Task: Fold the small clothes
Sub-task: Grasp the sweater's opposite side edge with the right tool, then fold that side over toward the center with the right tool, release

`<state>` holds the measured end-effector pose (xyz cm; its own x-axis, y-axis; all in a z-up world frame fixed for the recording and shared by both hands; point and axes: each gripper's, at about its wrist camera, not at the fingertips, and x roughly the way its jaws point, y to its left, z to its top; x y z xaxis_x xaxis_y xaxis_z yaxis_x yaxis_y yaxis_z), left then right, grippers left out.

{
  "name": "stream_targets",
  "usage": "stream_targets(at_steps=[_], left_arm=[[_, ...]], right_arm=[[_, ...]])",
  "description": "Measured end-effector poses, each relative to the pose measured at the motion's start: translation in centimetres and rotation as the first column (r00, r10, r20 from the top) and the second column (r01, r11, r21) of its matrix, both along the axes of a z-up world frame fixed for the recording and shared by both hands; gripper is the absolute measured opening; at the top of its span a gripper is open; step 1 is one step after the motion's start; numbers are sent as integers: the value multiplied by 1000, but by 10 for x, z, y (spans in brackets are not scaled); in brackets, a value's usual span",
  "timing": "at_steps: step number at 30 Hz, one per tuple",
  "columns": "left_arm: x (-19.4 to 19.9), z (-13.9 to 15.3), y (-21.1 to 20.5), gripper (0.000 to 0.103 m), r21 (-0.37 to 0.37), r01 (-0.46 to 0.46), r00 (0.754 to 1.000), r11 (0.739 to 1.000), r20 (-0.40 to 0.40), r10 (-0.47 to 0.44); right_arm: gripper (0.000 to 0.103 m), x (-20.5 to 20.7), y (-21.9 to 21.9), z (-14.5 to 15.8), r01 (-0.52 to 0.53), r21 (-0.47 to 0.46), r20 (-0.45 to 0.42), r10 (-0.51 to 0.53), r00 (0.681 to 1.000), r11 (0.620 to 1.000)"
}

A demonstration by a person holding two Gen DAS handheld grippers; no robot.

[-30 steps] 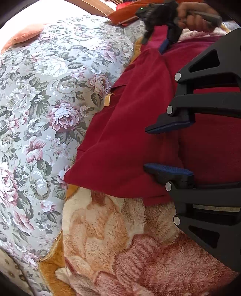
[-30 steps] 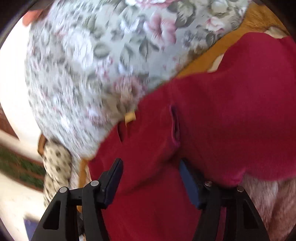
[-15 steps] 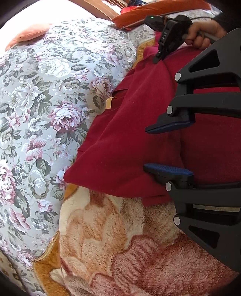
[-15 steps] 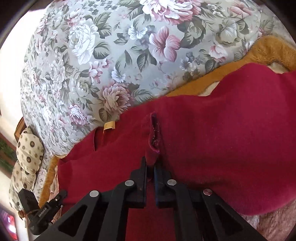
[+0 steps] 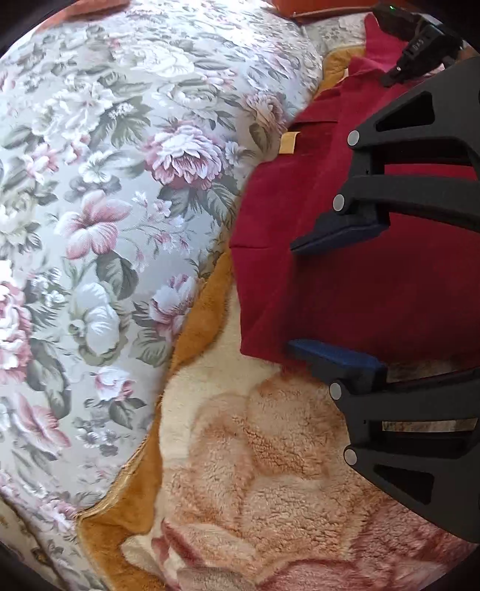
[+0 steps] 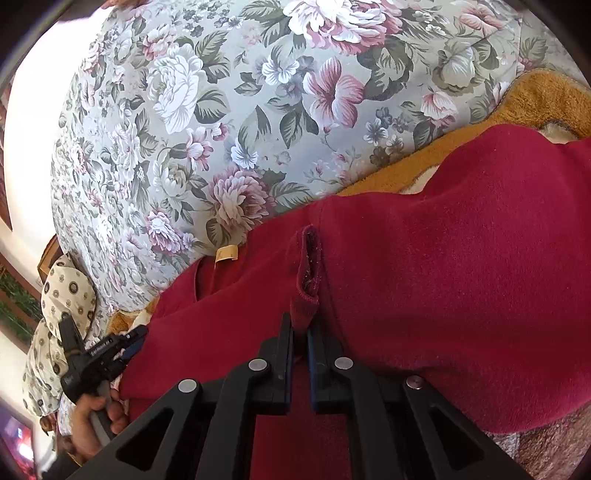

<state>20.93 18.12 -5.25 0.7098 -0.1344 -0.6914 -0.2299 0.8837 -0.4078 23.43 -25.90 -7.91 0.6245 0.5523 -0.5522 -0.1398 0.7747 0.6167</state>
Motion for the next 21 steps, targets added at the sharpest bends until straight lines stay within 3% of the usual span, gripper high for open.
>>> stream_targets(at_steps=[3, 5, 8, 12, 15, 17, 19, 21], left_arm=[[-2, 2, -1, 47, 18, -6, 1000, 1000, 8, 5], [-4, 5, -9, 47, 74, 0, 1000, 997, 6, -1], [-2, 9, -26, 55, 165, 40, 999, 985, -9, -39], [0, 8, -31, 59, 197, 52, 999, 979, -24, -49], [1, 6, -29, 59, 186, 48, 999, 981, -18, -46], [2, 4, -29, 59, 177, 48, 999, 983, -12, -46], [2, 3, -28, 59, 178, 46, 999, 983, -10, -45], [4, 2, -32, 59, 182, 45, 999, 982, -12, -44]], right_arm=[[3, -16, -5, 9, 59, -36, 39, -58, 998, 998], [3, -30, -11, 14, 87, -13, 48, -87, 995, 996], [3, -31, -8, 6, 84, -68, -31, -86, 996, 994], [4, -29, -13, 10, 114, -77, -59, -119, 991, 990], [8, -43, -10, 41, 234, -260, 70, -224, 972, 937], [10, -51, -8, 67, 287, -303, 181, -241, 953, 909], [13, -41, 10, 80, 212, -359, 221, -138, 966, 909], [17, -18, 50, 79, 2, -443, 159, 77, 984, 897]])
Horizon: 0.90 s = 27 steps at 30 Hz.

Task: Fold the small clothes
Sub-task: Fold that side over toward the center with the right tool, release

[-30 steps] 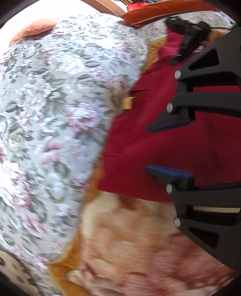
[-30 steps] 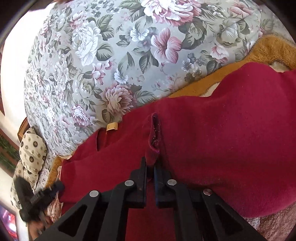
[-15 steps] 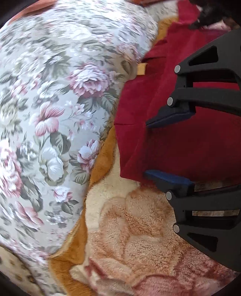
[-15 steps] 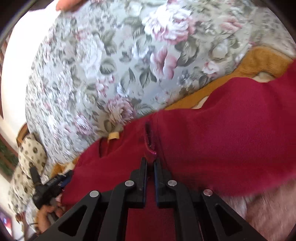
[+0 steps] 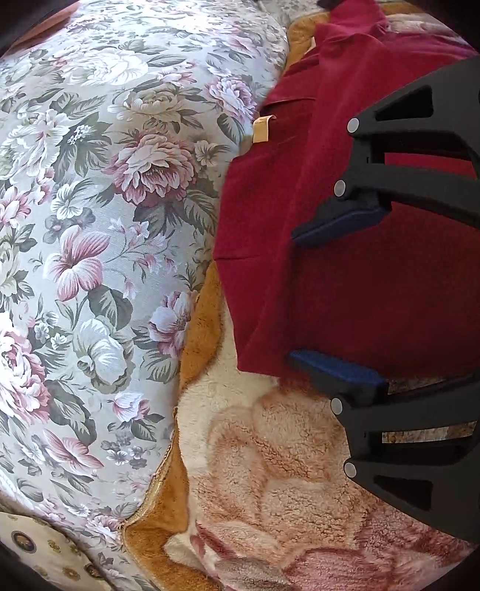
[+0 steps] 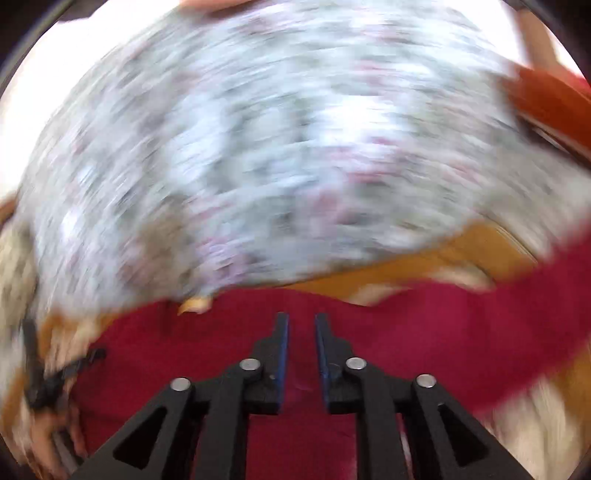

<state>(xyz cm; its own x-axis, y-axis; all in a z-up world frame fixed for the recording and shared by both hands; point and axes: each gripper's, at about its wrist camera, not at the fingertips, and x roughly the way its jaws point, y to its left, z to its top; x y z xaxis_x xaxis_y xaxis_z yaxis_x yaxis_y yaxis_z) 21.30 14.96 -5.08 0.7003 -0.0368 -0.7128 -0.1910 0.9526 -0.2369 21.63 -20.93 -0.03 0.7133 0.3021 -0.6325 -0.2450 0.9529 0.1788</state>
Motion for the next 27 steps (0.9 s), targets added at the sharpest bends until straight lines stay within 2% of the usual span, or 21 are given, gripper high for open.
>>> stream_targets(at_steps=[1, 4, 6, 7, 8, 9, 13, 16, 24, 27], left_arm=[[0, 0, 0, 59, 0, 0, 1000, 1000, 1, 0], [-1, 0, 2, 59, -8, 1, 1000, 1000, 3, -1], [-1, 0, 1, 59, -6, 1, 1000, 1000, 3, -1], [-1, 0, 1, 59, -5, 2, 1000, 1000, 4, -2], [-1, 0, 2, 59, -2, 1, 1000, 1000, 4, -1], [-1, 0, 2, 59, 1, 1, 1000, 1000, 3, -1], [-1, 0, 1, 59, 0, 0, 1000, 1000, 3, 0], [-1, 0, 2, 59, 0, 0, 1000, 1000, 4, 0], [0, 0, 1, 59, 5, 1, 1000, 1000, 2, -1], [0, 0, 1, 59, 5, 0, 1000, 1000, 2, 0]], right_arm=[[17, 12, 18, -6, -75, -41, -51, 72, 996, 996], [17, 37, 46, -26, -152, -176, -108, 134, 985, 973], [17, 52, 39, -44, -95, -248, -158, 57, 986, 964], [17, 57, 30, -52, -72, -225, -178, 32, 984, 972], [16, 56, 19, -54, -61, -158, -152, 37, 988, 986], [15, 56, 13, -56, -45, -131, -149, 26, 989, 990], [16, 51, 25, -55, -40, -221, -114, 15, 993, 975], [16, 50, 30, -56, -35, -249, -97, 11, 995, 968], [17, 56, 26, -59, -40, -205, -88, 22, 996, 978], [17, 51, 28, -59, -37, -218, -81, 20, 997, 975]])
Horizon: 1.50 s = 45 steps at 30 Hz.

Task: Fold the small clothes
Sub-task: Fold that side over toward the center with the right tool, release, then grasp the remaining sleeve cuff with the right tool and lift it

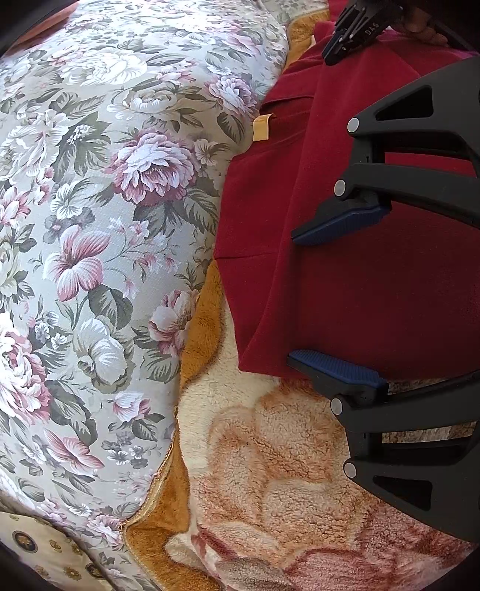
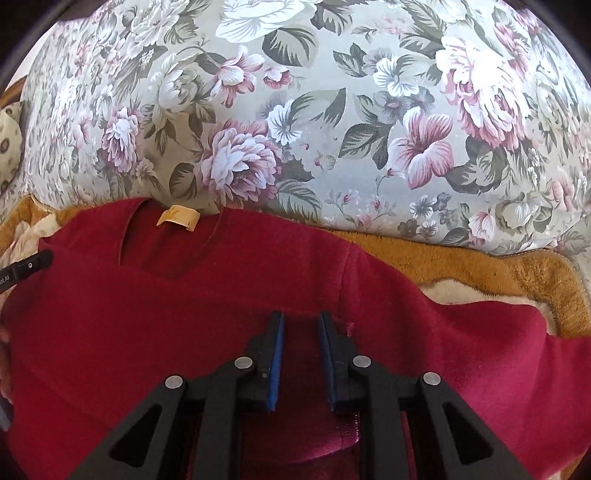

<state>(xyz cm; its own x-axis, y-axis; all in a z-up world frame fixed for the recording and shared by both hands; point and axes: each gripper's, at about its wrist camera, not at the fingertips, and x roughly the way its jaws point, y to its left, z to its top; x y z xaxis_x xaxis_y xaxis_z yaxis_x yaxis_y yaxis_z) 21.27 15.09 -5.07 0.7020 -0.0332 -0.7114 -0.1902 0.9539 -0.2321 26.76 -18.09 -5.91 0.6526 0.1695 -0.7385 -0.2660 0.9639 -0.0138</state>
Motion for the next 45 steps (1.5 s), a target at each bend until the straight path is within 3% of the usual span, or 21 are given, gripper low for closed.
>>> stream_targets(at_steps=[9, 11, 14, 20, 23, 26, 29, 31, 32, 34, 36, 39, 41, 45], left_arm=[[0, 0, 1, 59, 3, 1, 1000, 1000, -2, 0], [1, 1, 0, 60, 7, 1, 1000, 1000, -7, -1], [5, 2, -3, 66, 16, 17, 1000, 1000, -20, -17], [-2, 25, -30, 70, 137, 23, 996, 990, -90, -11], [-40, 47, -51, 71, 64, 81, 997, 995, -17, -80], [-80, 45, -70, 83, -25, 150, 989, 988, 16, -149], [-97, 25, -86, 83, 1, 200, 980, 980, -2, -200], [-96, 6, -88, 82, 22, 206, 977, 978, -66, -204], [-97, 8, -87, 85, 14, 206, 978, 978, -46, -205], [-93, 8, -84, 86, -16, 209, 977, 978, -43, -209], [-93, 7, -85, 89, -14, 212, 977, 977, -36, -212], [-91, 3, -88, 90, -2, 216, 976, 976, -38, -216], [-94, 2, -88, 90, -3, 218, 975, 976, -33, -218], [-99, 0, -84, 90, -27, 217, 976, 976, -18, -217]], right_arm=[[17, -3, 4, 1, 0, -19, 27, 0, 1000, 1000], [17, -13, 9, 10, 15, -65, 87, -9, 996, 998], [19, -43, 12, 38, -24, -49, 206, 34, 978, 999], [19, -78, 0, 52, 11, -110, 186, 10, 983, 994], [20, -95, -26, 56, 89, -107, 191, -68, 979, 990], [20, -107, -52, 57, 144, -124, 173, -122, 977, 982], [20, -117, -79, 60, 200, -170, 165, -172, 971, 965], [20, -123, -103, 63, 238, -208, 162, -207, 965, 949], [21, -125, -113, 64, 252, -223, 163, -219, 962, 942], [23, -131, -144, 75, 293, -224, 182, -256, 950, 929], [26, -139, -191, 89, 372, -158, 211, -337, 918, 915], [30, -160, -268, 110, 509, 30, 243, -501, 831, 860], [30, -171, -303, 117, 560, 101, 249, -566, 786, 823], [30, -177, -347, 117, 600, 171, 200, -624, 756, 782]])
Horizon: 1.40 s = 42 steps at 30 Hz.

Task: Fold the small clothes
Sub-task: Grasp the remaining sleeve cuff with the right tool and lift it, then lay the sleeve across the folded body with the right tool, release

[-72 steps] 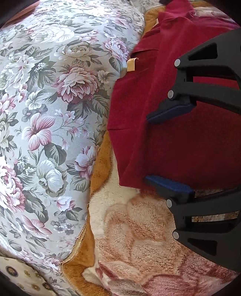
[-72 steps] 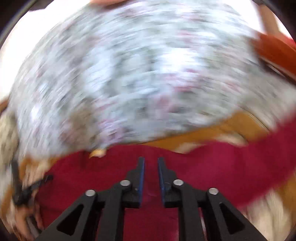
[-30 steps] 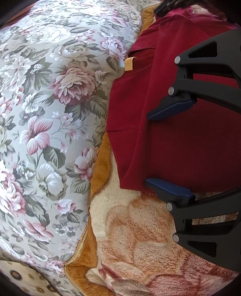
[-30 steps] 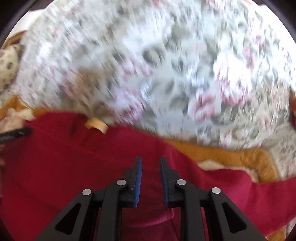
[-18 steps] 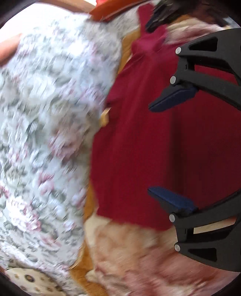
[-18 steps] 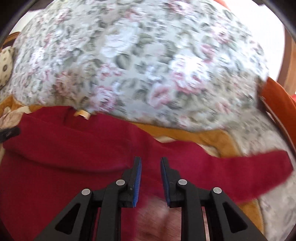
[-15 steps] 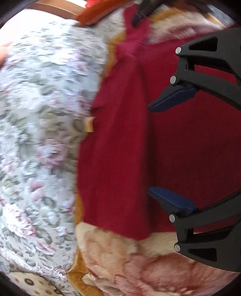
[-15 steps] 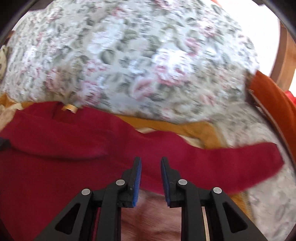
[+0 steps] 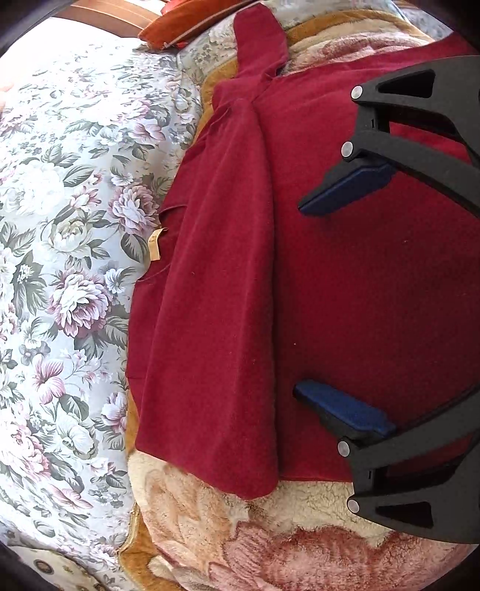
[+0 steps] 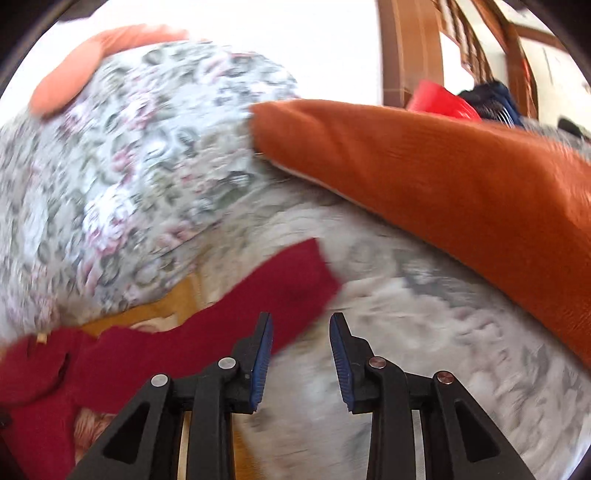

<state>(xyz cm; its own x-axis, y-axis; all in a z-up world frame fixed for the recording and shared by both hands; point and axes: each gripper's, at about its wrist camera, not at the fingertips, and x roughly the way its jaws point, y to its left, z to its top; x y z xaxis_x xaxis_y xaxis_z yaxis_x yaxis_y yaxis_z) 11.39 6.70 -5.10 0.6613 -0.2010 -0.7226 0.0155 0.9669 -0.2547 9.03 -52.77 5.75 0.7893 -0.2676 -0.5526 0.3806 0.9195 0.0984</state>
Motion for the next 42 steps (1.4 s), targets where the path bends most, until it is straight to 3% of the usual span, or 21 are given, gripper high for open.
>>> stream_targets(at_steps=[2, 7, 10, 13, 18, 20, 23, 25, 28, 32, 34, 38, 42], left_arm=[[1, 0, 1, 90, -6, 0, 1000, 1000, 2, 0], [1, 0, 2, 90, -8, 1, 1000, 1000, 2, -1], [2, 0, 3, 90, -9, 1, 1000, 1000, 3, -1], [1, 0, 2, 91, -9, 1, 1000, 1000, 3, -1], [2, 0, 2, 91, -13, 0, 1000, 1000, 5, 0], [2, 0, 2, 91, -12, 0, 1000, 1000, 4, 0], [2, 0, 2, 91, -10, -1, 1000, 1000, 4, 1], [1, -1, 3, 91, -14, -1, 1000, 1000, 6, 1], [2, -1, 2, 91, -15, 0, 1000, 1000, 7, 1], [2, -1, 1, 94, -20, 7, 1000, 1000, 8, -7], [2, -2, 0, 94, -25, 7, 1000, 1000, 10, -7], [1, -4, 1, 94, -29, 8, 1000, 1000, 12, -8], [-1, -2, 1, 94, -36, 5, 1000, 999, 16, -4]], right_arm=[[31, 6, -14, -6, -15, 75, -12, 16, 1000, 997], [32, 24, -31, -10, -146, 239, 80, 130, 988, 960], [32, 33, -31, -10, -165, 268, 93, 145, 985, 949], [30, 32, -29, -9, -149, 283, 99, 126, 987, 947], [25, 18, -33, -13, -80, 393, 153, 21, 988, 916], [23, 22, -33, -12, -85, 395, 152, 26, 988, 915], [8, 29, -34, -13, -80, 420, 131, 27, 991, 904], [6, 27, -28, -8, -74, 410, 136, 19, 991, 909], [6, 31, 6, 4, -179, 367, 169, 124, 978, 913], [6, 53, 79, 10, -368, 359, 207, 312, 927, 858], [6, 66, 130, 7, -462, 365, 219, 408, 886, 808], [6, 93, 252, -1, -624, 349, 215, 589, 779, 699], [6, 108, 355, -11, -717, 344, 190, 703, 685, 606]])
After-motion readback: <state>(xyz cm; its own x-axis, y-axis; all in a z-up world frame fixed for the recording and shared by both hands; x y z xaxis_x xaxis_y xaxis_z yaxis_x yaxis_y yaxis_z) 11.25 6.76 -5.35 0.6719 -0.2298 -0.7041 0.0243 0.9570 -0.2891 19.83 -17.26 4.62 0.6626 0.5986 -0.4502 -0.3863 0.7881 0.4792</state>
